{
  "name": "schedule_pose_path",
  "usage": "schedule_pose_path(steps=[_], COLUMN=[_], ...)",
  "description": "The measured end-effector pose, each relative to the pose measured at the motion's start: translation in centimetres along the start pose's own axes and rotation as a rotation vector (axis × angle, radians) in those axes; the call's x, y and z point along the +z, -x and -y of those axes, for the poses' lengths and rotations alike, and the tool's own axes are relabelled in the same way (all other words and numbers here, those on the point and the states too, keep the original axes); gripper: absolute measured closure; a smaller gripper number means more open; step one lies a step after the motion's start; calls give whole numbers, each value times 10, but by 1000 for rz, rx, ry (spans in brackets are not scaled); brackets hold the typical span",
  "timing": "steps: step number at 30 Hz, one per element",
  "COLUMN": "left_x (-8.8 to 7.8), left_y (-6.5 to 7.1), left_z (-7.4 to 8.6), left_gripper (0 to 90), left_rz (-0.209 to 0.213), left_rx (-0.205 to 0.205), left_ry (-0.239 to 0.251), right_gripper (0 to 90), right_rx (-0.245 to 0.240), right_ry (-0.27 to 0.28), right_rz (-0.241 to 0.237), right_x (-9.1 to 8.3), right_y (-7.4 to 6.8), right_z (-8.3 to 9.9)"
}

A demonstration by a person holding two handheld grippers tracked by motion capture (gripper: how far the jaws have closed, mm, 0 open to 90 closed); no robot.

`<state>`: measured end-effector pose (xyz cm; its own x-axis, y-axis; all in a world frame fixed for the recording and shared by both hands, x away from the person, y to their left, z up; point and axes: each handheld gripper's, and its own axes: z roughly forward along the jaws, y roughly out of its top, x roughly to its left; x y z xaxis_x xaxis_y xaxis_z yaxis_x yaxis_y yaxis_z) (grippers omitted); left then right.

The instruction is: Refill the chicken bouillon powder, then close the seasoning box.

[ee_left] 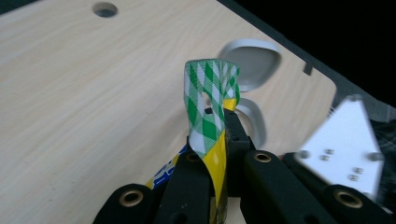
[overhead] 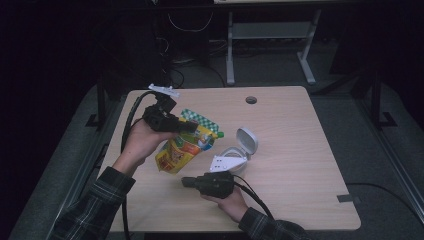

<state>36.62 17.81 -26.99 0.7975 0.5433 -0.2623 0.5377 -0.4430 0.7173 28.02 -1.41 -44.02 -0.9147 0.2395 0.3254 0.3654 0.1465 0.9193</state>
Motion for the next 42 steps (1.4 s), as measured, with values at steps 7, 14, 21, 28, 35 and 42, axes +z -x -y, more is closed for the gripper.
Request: schedule_pose_path(steps=[7, 14, 21, 28, 35, 42], left_x=[2, 9, 20, 29, 29, 14], left_y=[-20, -24, -35, -37, -41, -41], left_z=[18, 25, 30, 35, 51, 68], left_gripper=[900, 900, 900, 900, 898, 888], left_rz=[20, -9, 9, 8, 1, 15], left_rx=[14, 54, 42, 53, 49, 60], left_ry=[103, 177, 220, 220, 213, 247], right_gripper=[900, 900, 900, 900, 900, 900], right_rx=[-34, -35, -26, -18, 6, 22], right_ry=[-16, -13, -33, -49, -53, -58], right_rz=[42, 79, 98, 122, 134, 146], right_x=[-7, -23, -39, -54, -66, -73], right_y=[0, 5, 8, 9, 13, 16], right_z=[-2, -5, -3, -1, -1, -2])
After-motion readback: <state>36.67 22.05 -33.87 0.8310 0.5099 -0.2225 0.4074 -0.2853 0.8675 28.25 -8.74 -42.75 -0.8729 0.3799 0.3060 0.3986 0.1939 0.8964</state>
